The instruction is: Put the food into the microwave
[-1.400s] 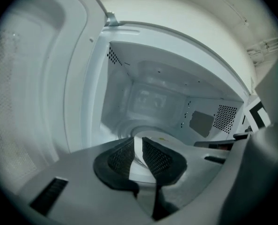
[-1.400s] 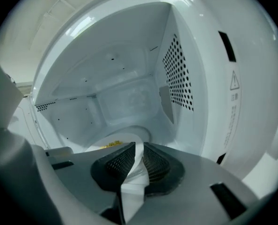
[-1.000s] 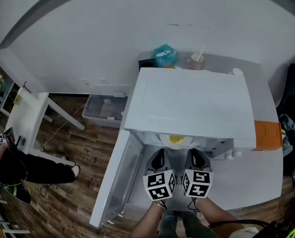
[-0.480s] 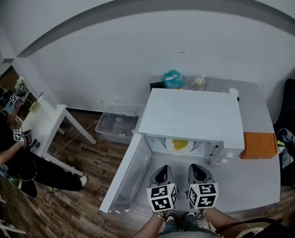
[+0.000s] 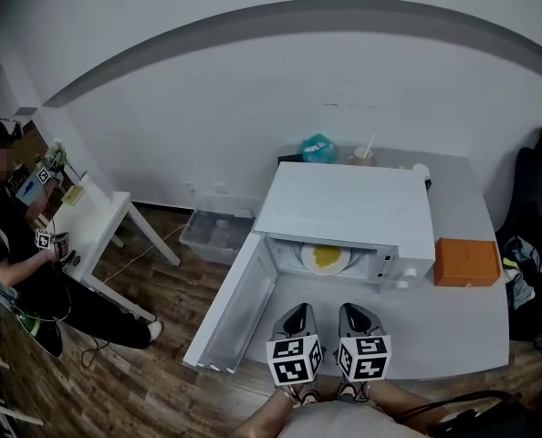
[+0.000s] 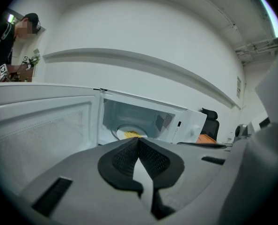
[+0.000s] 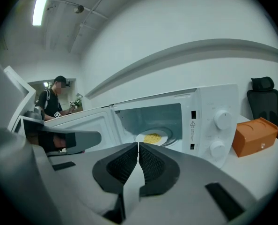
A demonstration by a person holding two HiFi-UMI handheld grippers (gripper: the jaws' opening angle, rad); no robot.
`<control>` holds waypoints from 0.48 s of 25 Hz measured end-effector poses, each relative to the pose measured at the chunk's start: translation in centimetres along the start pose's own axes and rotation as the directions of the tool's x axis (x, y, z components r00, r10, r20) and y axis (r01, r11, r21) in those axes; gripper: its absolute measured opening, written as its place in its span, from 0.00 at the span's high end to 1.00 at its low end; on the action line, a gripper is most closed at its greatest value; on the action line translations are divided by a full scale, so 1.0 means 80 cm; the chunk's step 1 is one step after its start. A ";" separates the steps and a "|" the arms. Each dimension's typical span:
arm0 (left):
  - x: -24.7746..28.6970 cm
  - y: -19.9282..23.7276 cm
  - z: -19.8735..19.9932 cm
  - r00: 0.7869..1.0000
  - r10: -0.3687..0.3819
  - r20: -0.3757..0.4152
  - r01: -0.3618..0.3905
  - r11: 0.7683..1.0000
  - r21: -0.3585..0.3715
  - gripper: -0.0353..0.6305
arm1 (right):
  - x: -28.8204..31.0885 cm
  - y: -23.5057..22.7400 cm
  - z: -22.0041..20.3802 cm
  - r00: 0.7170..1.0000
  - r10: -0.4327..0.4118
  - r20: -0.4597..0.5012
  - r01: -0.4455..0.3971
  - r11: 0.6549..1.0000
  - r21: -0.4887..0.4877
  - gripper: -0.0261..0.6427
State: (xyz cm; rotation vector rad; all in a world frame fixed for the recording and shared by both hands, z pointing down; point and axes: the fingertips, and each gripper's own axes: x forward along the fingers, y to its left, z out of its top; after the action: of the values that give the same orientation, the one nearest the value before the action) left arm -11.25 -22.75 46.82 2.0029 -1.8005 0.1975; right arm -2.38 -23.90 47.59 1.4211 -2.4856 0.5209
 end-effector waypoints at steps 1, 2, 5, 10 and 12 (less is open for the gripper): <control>-0.001 -0.001 0.002 1.000 0.000 0.004 0.000 1.000 0.005 0.94 | -0.001 0.000 0.000 1.000 -0.001 0.003 0.001 1.000 0.001 0.93; -0.001 -0.002 0.005 1.000 0.001 0.008 -0.001 1.000 0.007 0.94 | -0.002 0.000 0.001 1.000 -0.001 0.006 0.000 1.000 0.003 0.93; -0.003 -0.003 0.003 1.000 0.010 0.010 -0.010 1.000 -0.001 0.94 | -0.003 0.001 0.005 1.000 0.007 0.012 -0.007 1.000 0.004 0.93; -0.003 -0.004 -0.003 1.000 0.025 0.000 -0.025 1.000 -0.017 0.94 | -0.004 0.000 0.012 1.000 0.021 0.021 -0.021 1.000 0.000 0.93; -0.003 -0.003 -0.004 1.000 0.030 -0.001 -0.030 0.999 -0.029 0.94 | -0.005 -0.001 0.015 0.999 0.027 0.021 -0.027 1.000 0.007 0.93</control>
State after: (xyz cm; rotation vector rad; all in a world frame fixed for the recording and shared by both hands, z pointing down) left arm -10.99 -22.40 46.93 1.9569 -1.8236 0.1805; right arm -2.13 -24.13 46.39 1.4047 -2.5245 0.5237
